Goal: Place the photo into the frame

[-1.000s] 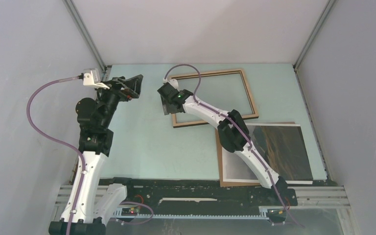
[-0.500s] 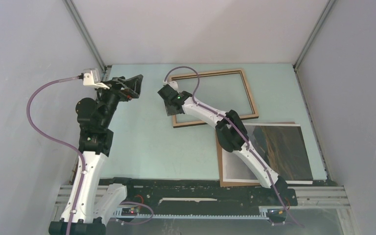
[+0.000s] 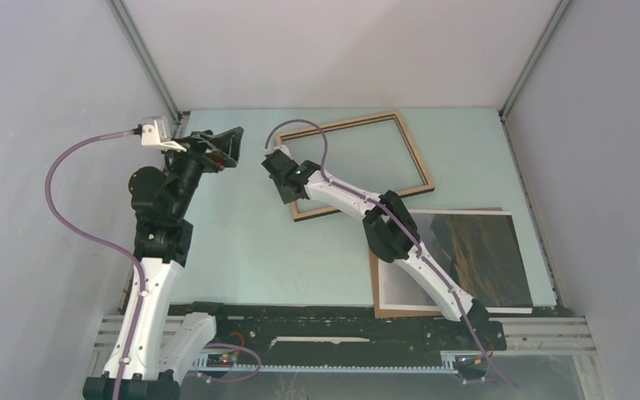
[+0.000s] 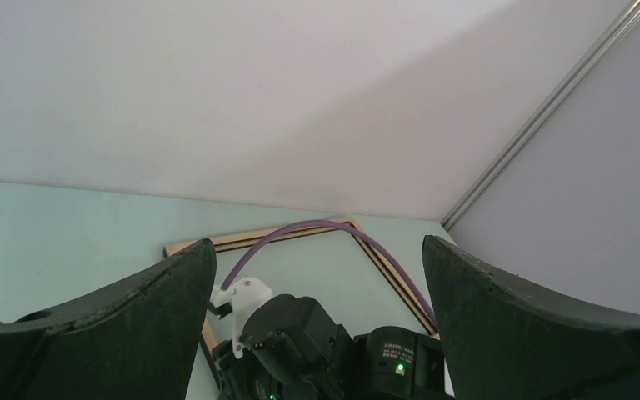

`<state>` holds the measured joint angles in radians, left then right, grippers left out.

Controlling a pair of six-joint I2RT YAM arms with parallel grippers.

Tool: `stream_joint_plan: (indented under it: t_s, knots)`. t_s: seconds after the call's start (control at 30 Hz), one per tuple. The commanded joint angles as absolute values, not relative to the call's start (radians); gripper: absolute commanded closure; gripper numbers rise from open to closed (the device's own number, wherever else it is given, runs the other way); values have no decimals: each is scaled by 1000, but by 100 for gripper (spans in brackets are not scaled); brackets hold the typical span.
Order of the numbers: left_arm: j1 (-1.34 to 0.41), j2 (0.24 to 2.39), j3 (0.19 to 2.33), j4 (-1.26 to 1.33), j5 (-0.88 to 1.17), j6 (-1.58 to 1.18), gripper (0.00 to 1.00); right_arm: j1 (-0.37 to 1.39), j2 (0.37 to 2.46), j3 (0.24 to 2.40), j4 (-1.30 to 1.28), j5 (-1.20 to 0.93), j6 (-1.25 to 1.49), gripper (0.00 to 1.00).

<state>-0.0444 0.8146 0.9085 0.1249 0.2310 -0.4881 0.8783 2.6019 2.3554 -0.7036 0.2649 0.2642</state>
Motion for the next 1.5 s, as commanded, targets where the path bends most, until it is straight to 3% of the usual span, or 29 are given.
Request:
stream_joint_plan:
  t_s: [0.0, 0.33, 0.47, 0.53, 0.73, 1.0, 1.03, 1.13, 1.23, 1.3, 1.37, 1.47]
  knots:
    - [-40, 787, 897, 155, 221, -471, 0, 950, 2532, 2346, -670, 163, 119, 84]
    - [-37, 759, 899, 151, 212, -466, 0, 1063, 2277, 1980, -532, 24, 77, 90]
    - [-35, 748, 897, 150, 206, -463, 0, 1119, 2203, 1845, -451, -91, -82, 90]
    - [-34, 743, 897, 149, 202, -461, 0, 1123, 2192, 1819, -446, -115, -157, 99]
    - [-31, 731, 902, 141, 196, -454, 0, 1112, 2157, 1757, -502, -319, -412, 100]
    - [-27, 716, 912, 130, 193, -450, 0, 1119, 2071, 1558, -472, -255, -532, 98]
    - [-28, 716, 913, 129, 196, -452, 0, 1125, 2060, 1543, -468, -239, -536, 95]
    - [-28, 716, 913, 132, 201, -457, 0, 1134, 2037, 1533, -463, -176, -512, 68]
    - [-28, 716, 909, 135, 198, -459, 0, 1135, 1986, 1528, -449, -133, -449, 47]
    - [-28, 714, 908, 134, 194, -457, 0, 1132, 1934, 1514, -437, -108, -389, 23]
    - [-28, 712, 908, 132, 189, -456, 0, 1131, 1870, 1505, -442, -72, -311, 8]
    - [-28, 707, 908, 131, 187, -455, 0, 1128, 1779, 1493, -479, -6, -190, 1]
